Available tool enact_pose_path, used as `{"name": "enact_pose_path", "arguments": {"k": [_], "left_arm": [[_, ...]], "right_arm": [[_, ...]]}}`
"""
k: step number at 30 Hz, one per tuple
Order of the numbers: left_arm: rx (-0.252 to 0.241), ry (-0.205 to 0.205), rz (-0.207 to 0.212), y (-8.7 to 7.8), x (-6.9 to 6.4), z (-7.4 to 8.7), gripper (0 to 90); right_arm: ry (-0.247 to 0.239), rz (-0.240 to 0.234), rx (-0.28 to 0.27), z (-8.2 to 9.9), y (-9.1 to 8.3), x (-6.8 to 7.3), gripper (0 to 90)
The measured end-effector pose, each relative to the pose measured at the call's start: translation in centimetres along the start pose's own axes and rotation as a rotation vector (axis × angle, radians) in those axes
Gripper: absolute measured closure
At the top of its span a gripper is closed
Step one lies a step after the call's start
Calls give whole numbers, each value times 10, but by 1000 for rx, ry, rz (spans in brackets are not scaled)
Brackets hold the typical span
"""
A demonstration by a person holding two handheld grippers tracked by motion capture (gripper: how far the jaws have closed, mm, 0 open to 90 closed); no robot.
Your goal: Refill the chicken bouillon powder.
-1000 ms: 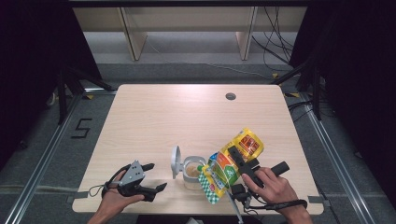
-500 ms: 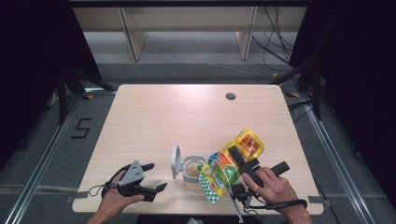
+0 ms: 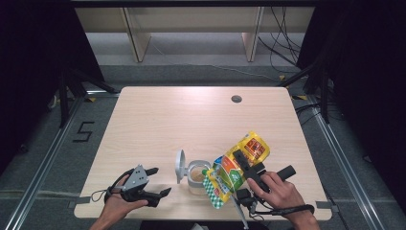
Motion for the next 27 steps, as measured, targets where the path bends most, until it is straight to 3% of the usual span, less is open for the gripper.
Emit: {"name": "enact_pose_path", "arguments": {"k": [1, 2, 4, 5, 14, 15, 16, 17, 18, 21, 23, 24, 27], "left_arm": [[0, 0, 0, 0, 0, 0, 163], [1, 17, 4, 0, 1, 0, 163], [1, 19, 7, 1, 0, 0, 163], [1, 19, 6, 1, 1, 0, 163], [1, 19, 7, 1, 0, 0, 163], [1, 19, 7, 1, 1, 0, 163], [2, 15, 9, 1, 1, 0, 163], [2, 15, 9, 1, 1, 0, 163], [2, 19, 7, 1, 1, 0, 163], [1, 18, 6, 1, 1, 0, 163], [1, 19, 7, 1, 0, 0, 163], [4, 19, 9, 1, 1, 0, 163], [4, 19, 10, 1, 1, 0, 163]], "right_arm": [[5, 2, 5, 0, 0, 0, 491], [-54, -4, 31, 3, -1, -2, 492], [-57, -6, 26, 3, -2, -3, 494], [-54, 55, 2, 2, -1, -4, 497], [-53, 48, 4, 2, -1, -4, 505], [-37, 53, -3, 2, 0, -4, 509], [16, 47, -11, 0, 1, 0, 509], [16, 47, -11, 0, 1, 0, 509], [-73, 55, -15, 0, 1, -6, 510], [-34, 49, 0, 1, 0, -3, 511], [-70, 50, -8, 1, 0, -6, 512], [5, 59, -24, 0, 1, -2, 512], [11, 57, -28, -1, 1, -2, 512]]}}
Point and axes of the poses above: each handheld gripper's, and its own axes: y roughly forward along the jaws, z roughly out of its underside, x roughly to its left, the point moved 6 cm from there along y, roughly forward along the jaws
